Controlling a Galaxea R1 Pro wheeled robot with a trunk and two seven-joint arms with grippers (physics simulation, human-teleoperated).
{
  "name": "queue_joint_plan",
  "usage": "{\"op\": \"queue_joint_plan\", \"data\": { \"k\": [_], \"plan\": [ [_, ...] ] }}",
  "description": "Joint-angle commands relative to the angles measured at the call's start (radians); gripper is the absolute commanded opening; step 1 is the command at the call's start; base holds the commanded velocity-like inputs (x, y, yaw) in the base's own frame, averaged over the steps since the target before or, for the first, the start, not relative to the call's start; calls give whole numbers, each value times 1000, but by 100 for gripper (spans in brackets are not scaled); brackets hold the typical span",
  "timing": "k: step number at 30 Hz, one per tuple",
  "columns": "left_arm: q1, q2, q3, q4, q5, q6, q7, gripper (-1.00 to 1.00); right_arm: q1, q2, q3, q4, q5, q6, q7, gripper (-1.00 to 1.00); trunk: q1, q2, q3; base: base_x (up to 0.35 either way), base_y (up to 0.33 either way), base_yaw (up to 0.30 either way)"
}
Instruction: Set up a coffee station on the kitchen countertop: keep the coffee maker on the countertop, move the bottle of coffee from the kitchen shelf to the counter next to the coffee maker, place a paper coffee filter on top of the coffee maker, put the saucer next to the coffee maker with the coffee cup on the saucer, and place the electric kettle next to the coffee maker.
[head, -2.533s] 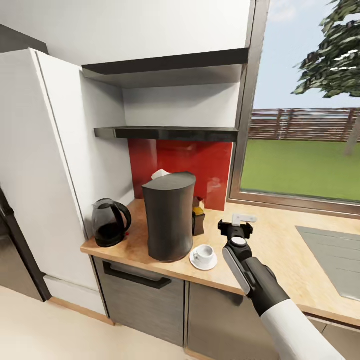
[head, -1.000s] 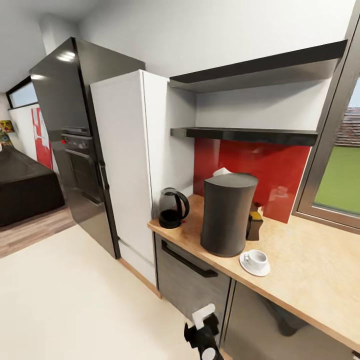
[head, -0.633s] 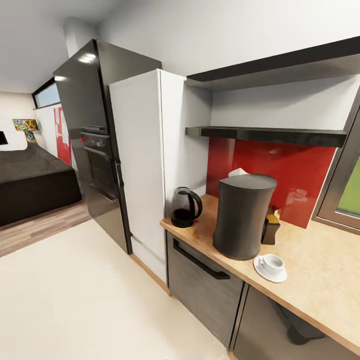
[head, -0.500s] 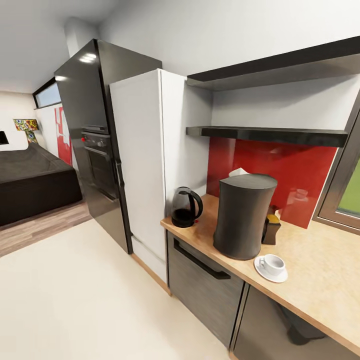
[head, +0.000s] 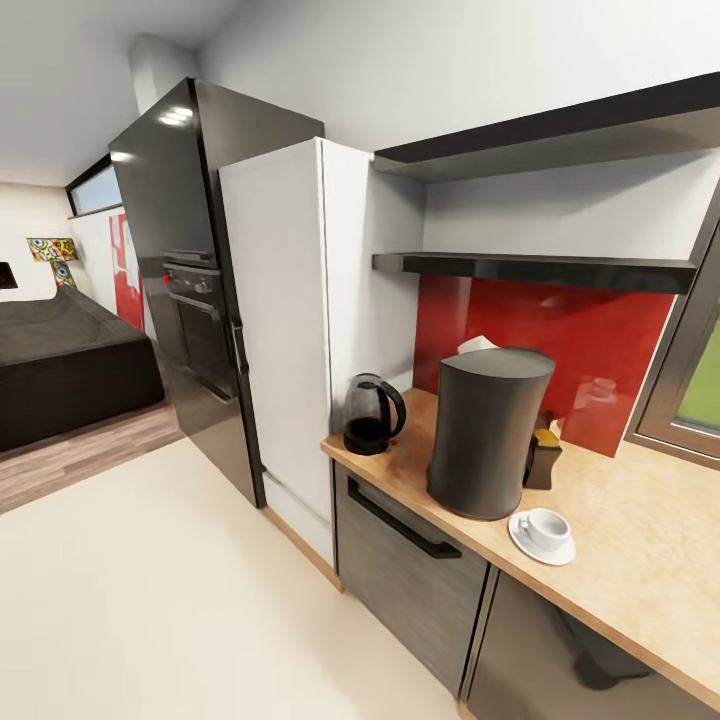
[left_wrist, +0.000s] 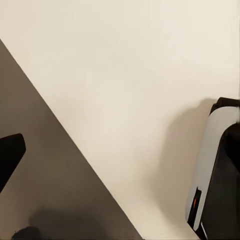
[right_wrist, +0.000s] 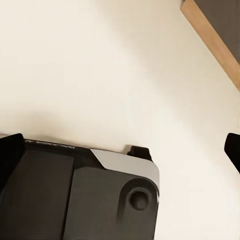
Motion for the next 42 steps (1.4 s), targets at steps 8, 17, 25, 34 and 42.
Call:
{"op": "queue_joint_plan", "data": {
  "k": [8,17,25,34,42],
  "plan": [
    [-1,-17,10,52,-12,-10,-2,100,0,1,9,0,-10,4,-6,100,0,-1,0,0,0,0],
    [-1,-26,11,54,-12,-10,-2,100,0,-9,8,0,-9,-15,-7,100,0,-1,0,0,0,0],
    [-1,-26,11,53,-12,-10,-2,100,0,-21,4,-1,-17,-19,-7,100,0,-1,0,0,0,0],
    [-1,-26,11,53,-12,-10,-2,100,4,-77,-235,27,311,-32,-7,100,0,-1,0,0,0,0],
    [-1,-26,11,53,-12,-10,-2,100,7,-80,-312,29,439,-32,-7,100,0,-1,0,0,0,0]
  ]
}}
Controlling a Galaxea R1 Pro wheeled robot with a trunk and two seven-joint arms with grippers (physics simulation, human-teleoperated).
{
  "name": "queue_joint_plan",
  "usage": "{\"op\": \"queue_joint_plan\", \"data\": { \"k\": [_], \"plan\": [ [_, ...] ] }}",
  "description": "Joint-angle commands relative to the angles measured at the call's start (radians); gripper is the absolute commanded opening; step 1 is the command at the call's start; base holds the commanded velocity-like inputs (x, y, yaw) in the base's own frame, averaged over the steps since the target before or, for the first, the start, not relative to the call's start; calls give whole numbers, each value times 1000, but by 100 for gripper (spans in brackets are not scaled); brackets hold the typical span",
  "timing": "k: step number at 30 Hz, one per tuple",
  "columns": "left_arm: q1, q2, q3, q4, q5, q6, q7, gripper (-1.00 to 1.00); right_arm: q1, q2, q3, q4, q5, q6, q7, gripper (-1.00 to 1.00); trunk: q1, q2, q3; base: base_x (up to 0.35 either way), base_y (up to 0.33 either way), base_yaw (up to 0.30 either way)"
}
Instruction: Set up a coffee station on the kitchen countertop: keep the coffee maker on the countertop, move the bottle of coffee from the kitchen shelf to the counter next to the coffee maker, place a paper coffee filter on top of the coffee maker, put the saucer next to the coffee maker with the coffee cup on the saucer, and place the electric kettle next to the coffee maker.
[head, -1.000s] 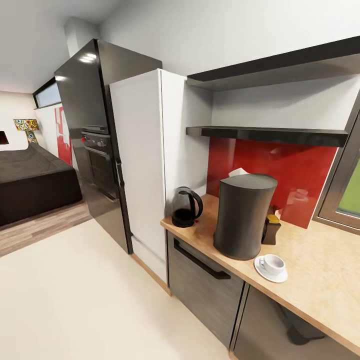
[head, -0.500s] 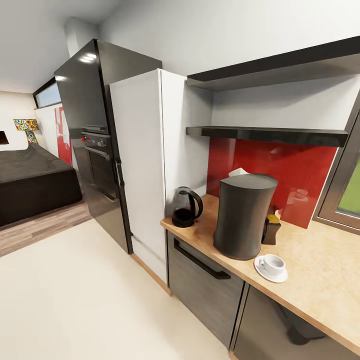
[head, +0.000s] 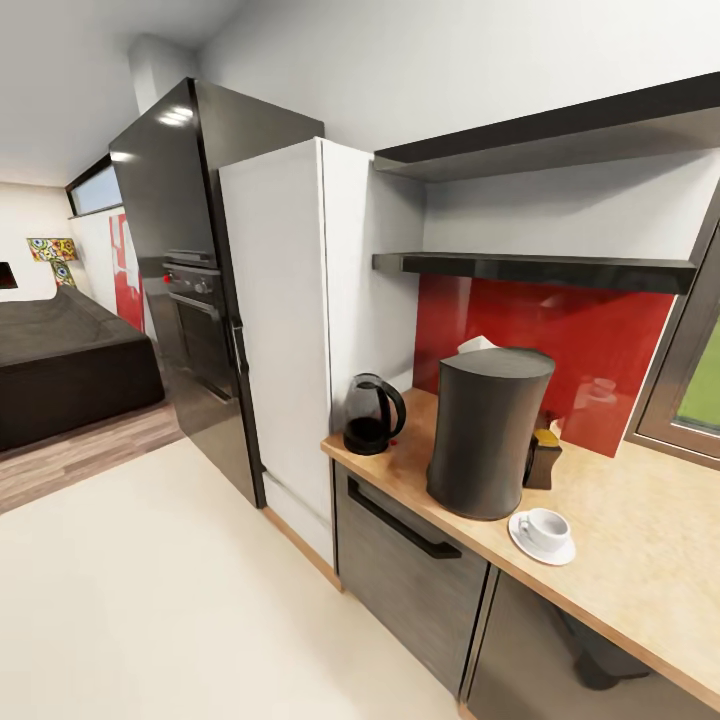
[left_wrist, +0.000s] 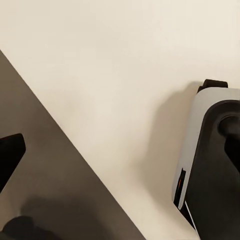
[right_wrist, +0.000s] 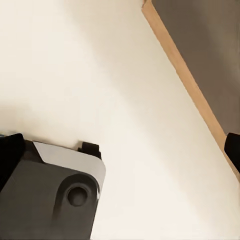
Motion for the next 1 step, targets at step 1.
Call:
{"op": "queue_joint_plan", "data": {
  "k": [1],
  "plan": [
    [-1,0,8,2,-10,-4,3,100,0,0,8,1,-9,-3,-3,100,0,-1,0,0,0,0]
  ]
}}
